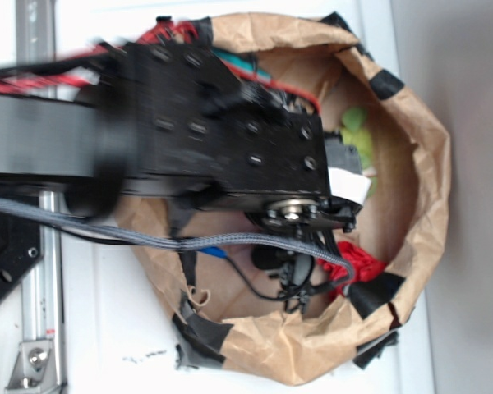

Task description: Grab the rock.

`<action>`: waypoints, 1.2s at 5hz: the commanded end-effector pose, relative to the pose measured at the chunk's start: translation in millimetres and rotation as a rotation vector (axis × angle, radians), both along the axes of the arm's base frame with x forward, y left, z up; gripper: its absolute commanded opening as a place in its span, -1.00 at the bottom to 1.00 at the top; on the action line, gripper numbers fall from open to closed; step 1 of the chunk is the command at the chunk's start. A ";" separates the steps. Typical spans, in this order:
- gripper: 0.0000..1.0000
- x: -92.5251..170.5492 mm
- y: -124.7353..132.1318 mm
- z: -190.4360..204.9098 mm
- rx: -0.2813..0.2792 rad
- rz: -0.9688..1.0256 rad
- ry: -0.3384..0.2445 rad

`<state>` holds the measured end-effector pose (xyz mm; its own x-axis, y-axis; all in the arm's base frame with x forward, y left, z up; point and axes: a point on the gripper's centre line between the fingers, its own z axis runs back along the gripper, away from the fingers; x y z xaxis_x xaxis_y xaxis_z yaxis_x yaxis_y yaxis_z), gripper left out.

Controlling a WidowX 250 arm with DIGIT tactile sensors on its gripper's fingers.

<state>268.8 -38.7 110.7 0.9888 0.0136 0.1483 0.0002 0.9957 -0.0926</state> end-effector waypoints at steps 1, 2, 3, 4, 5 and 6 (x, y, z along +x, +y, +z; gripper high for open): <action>-1.00 -12.7 32.1 99.9 -0.002 0.112 -0.214; -1.00 -9.8 37.5 102.3 -0.025 0.122 -0.198; 1.00 -4.3 37.8 74.5 0.006 0.130 -0.139; 1.00 6.0 25.9 23.9 -0.011 0.060 -0.098; 1.00 11.7 9.6 -17.9 0.002 -0.023 -0.060; 1.00 10.6 -4.5 -43.9 -0.014 -0.051 -0.012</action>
